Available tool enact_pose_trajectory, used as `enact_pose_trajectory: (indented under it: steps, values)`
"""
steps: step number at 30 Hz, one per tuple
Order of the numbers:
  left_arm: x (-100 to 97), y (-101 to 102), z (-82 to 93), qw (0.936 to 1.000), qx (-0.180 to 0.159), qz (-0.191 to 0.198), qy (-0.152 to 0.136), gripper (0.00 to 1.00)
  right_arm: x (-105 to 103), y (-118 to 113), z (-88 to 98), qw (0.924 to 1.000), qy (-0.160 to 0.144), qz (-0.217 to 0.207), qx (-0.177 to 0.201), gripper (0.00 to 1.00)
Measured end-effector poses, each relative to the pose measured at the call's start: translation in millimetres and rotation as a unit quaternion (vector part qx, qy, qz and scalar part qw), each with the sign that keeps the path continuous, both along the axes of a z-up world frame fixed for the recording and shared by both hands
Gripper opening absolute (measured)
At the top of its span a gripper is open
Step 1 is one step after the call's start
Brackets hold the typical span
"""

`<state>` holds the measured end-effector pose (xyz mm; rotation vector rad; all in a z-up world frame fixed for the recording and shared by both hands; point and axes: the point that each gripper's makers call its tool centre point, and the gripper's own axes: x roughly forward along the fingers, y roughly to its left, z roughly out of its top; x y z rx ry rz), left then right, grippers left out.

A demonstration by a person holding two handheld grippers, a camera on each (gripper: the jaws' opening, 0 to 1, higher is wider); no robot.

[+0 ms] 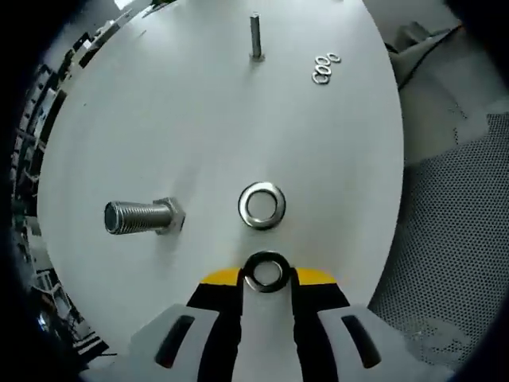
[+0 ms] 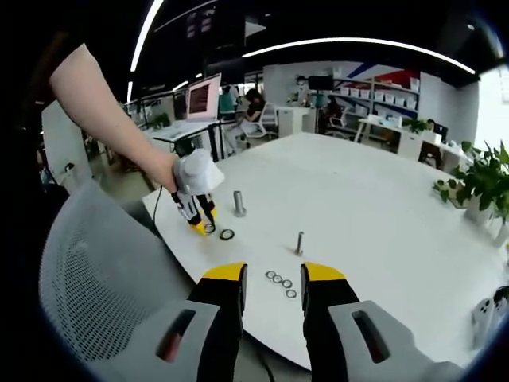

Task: Place the washer onto the threaded stud by aligning its center hole with the stud, sliding it down to the base, and recovering from edge contact or off-axis alignment until the washer reaches the visible bottom stop.

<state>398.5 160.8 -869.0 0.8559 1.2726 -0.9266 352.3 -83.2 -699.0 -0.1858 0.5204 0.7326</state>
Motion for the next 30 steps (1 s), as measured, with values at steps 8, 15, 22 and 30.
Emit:
enact_pose_trajectory:
  steps: [8, 15, 22, 30]
  values:
    - [0.5, 0.8, 0.3, 0.9999, -0.01, -0.005, 0.003, 0.21, -0.3, 0.1, 0.0, 1.0, 0.0, 0.0, 0.0, 0.29]
    - [-0.3, -0.7, 1.3, 1.0, -0.006, -0.006, 0.003, 0.19, 0.0, -0.5, 0.6, 1.0, 0.0, -0.001, 0.001, 0.29]
    - [-0.4, -1.0, 2.8, 0.9994, -0.022, 0.025, -0.008, 0.19, 0.8, -1.5, 1.3, 1.0, -0.001, -0.004, 0.003, 0.29]
    - [0.7, -0.3, 4.3, 0.9992, -0.026, 0.03, -0.006, 0.19, 1.5, -2.4, 1.6, 1.0, -0.002, -0.007, 0.004, 0.29]
